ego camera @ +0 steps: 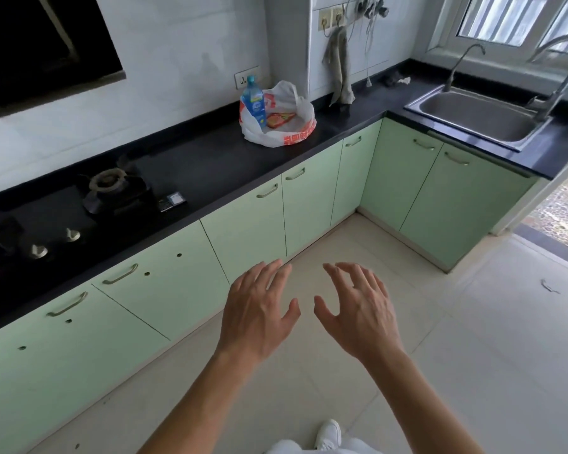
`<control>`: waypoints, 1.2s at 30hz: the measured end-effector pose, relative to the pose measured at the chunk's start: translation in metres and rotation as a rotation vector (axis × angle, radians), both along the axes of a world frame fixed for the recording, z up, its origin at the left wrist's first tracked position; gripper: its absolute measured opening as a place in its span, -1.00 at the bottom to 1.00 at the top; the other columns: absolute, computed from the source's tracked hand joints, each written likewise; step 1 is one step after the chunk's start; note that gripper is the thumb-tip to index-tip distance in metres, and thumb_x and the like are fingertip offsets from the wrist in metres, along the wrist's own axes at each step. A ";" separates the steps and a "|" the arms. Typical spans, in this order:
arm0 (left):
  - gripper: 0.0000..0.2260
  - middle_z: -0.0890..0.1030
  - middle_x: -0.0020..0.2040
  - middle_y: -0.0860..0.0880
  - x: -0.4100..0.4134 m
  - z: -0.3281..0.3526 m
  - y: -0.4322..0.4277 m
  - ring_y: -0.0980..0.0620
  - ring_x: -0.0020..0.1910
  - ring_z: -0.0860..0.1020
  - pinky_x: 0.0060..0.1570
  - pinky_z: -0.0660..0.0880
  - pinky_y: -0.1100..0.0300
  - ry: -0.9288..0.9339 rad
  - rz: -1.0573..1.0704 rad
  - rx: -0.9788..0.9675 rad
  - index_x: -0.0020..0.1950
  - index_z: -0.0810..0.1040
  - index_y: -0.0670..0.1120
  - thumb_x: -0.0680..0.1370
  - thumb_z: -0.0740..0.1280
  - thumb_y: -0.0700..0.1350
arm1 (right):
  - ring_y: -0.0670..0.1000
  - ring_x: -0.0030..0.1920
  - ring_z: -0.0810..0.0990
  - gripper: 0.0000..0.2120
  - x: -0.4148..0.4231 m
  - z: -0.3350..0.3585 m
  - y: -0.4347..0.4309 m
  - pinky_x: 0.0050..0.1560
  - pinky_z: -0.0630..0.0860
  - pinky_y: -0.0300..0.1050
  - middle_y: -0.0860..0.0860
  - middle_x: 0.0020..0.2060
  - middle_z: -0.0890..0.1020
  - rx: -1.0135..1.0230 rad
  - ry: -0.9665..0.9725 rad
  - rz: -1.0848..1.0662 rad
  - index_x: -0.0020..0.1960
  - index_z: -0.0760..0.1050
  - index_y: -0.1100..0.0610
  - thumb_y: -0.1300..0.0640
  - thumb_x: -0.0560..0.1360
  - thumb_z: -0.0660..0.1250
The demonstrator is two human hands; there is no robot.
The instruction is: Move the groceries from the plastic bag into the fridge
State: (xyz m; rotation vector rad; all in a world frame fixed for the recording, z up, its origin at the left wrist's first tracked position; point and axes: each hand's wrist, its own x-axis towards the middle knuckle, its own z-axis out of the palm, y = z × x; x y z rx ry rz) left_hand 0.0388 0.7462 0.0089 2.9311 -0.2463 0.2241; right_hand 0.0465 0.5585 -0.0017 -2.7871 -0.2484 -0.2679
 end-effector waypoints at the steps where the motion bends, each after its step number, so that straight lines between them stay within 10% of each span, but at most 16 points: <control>1: -0.47 0.50 0.41 0.00 0.010 0.001 -0.009 -0.05 0.38 0.45 0.30 0.45 -0.02 0.003 -0.003 0.002 0.43 0.44 -0.02 0.54 0.08 0.17 | 0.12 0.27 0.55 -0.43 0.010 0.002 -0.009 0.34 0.48 0.11 0.03 0.28 0.57 0.004 -0.002 -0.009 0.40 0.43 0.02 -0.26 0.50 0.18; 36: -0.48 0.55 0.37 -0.03 0.434 -0.026 -0.016 -0.07 0.35 0.51 0.24 0.50 -0.03 0.080 -0.051 0.039 0.40 0.48 -0.01 0.55 0.09 0.20 | 0.11 0.34 0.52 -0.40 0.421 -0.011 -0.020 0.39 0.45 0.11 0.02 0.31 0.57 -0.051 0.081 -0.067 0.43 0.42 -0.01 -0.29 0.50 0.17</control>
